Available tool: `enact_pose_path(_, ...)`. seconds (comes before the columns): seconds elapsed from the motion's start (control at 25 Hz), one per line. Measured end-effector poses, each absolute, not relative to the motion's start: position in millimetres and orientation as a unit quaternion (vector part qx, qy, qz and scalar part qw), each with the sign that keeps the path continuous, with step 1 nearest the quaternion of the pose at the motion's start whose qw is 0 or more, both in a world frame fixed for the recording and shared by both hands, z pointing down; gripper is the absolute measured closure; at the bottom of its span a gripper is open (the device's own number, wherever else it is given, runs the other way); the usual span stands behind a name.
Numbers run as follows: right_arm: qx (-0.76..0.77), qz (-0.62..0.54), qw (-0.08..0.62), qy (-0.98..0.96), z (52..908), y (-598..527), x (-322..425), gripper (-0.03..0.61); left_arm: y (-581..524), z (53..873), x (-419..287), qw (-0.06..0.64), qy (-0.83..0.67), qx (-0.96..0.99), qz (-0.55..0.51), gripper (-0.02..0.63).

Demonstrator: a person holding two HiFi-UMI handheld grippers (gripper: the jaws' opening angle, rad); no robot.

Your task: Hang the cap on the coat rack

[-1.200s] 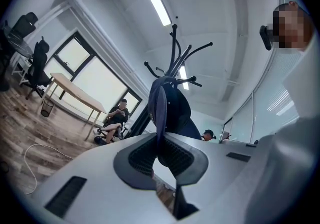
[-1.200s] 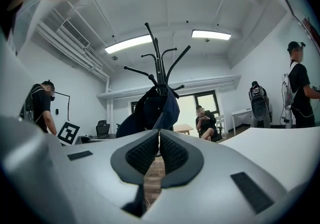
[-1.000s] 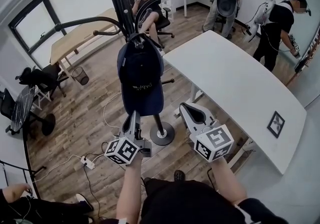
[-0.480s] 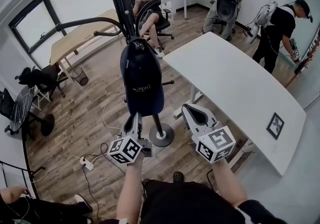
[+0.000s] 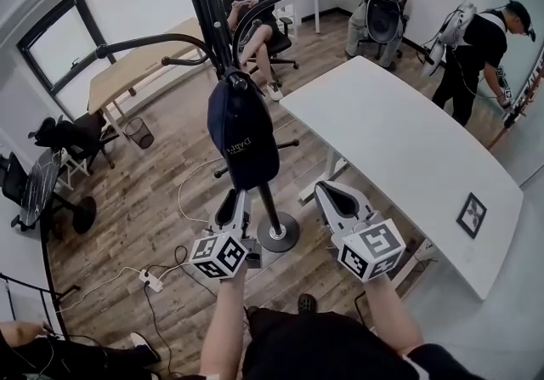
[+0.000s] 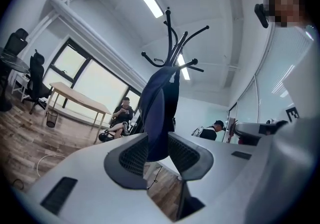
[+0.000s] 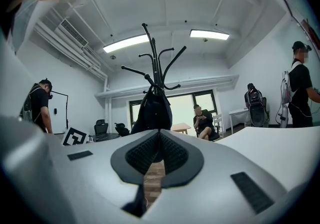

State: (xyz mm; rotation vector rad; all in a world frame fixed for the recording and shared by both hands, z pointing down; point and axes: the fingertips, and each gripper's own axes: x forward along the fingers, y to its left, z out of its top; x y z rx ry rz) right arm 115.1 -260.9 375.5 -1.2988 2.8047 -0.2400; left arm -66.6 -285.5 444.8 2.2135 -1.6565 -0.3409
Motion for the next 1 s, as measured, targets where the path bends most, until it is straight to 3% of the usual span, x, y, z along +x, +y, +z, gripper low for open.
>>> enact_pose_path(0.32, -0.42, -0.076, 0.021, 0.904, 374, -260, 116, 0.546, -286, 440, -60, 0.159, -0.581, 0.792, -0.1, 0.43)
enact_pose_path(1.0, -0.411, -0.078, 0.012, 0.908, 381, -249, 107, 0.546, -253, 409, -35, 0.109, -0.559, 0.818, -0.077, 0.439)
